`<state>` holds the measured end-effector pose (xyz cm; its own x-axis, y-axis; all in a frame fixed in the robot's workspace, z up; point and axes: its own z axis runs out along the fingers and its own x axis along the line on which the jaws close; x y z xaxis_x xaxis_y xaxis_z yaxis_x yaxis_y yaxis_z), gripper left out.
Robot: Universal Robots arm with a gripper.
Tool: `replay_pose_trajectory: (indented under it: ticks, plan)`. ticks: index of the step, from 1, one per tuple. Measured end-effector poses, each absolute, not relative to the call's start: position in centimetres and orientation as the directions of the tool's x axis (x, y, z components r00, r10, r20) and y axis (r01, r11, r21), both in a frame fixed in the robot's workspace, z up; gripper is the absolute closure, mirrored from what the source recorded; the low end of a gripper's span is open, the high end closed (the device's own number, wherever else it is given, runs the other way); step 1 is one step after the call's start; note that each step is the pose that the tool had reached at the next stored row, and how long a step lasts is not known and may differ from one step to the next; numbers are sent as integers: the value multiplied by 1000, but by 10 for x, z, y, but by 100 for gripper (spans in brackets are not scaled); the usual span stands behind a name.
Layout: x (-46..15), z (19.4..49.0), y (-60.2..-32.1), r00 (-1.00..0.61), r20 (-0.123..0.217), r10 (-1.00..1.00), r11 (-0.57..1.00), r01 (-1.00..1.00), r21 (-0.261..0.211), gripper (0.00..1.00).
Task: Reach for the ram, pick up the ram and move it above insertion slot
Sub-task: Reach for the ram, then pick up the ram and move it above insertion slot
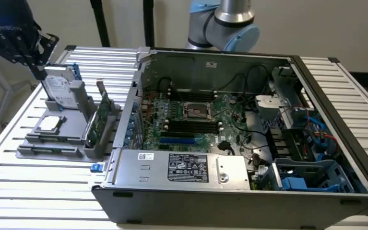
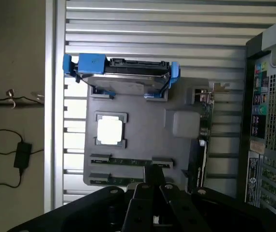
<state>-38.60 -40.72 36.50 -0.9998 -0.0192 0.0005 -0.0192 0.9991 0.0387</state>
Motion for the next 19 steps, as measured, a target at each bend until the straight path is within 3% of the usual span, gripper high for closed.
replay_pose_trajectory:
  ticks: [10,19]
  plan:
    - [-392,364,-448,-1000,1,-19,999,-19,39,89]
    - [-392,364,-454,-1000,0,-19,999,-19,39,89]
